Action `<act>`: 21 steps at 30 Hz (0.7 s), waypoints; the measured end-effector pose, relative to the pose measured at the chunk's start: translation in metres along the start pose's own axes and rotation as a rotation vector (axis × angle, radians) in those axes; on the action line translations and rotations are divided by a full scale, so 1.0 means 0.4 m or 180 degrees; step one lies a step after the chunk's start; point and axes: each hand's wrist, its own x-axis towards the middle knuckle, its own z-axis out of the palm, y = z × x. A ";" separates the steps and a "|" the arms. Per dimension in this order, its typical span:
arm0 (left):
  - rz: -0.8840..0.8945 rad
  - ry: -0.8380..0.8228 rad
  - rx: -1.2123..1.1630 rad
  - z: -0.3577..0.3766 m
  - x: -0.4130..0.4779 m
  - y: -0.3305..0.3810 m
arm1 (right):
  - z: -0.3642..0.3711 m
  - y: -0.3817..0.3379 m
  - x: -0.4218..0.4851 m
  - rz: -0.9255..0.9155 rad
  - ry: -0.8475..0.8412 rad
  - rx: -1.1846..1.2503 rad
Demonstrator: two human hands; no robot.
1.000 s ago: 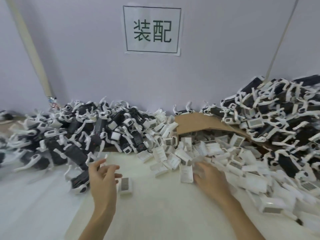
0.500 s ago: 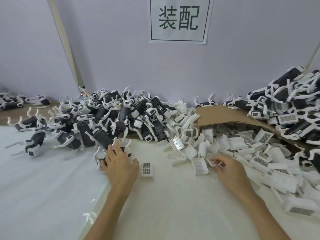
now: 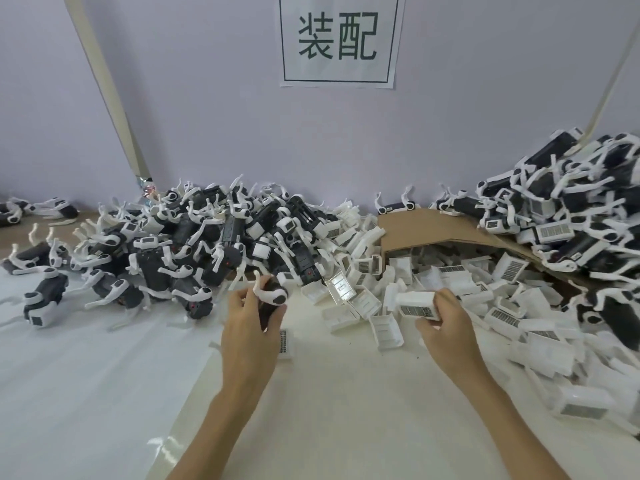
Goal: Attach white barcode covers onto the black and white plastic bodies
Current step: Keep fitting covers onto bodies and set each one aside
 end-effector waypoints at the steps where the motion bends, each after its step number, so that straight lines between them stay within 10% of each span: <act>1: -0.0056 0.0006 -0.0462 0.001 -0.003 0.015 | 0.001 -0.006 -0.001 0.0056 -0.0044 0.0177; 13: -0.2602 -0.1181 -0.4216 0.017 -0.017 0.061 | 0.031 -0.068 -0.027 0.0883 -0.1522 0.2178; 21: -0.2243 -0.2202 -0.4152 0.015 -0.029 0.068 | 0.057 -0.076 -0.042 0.0812 -0.1763 0.2381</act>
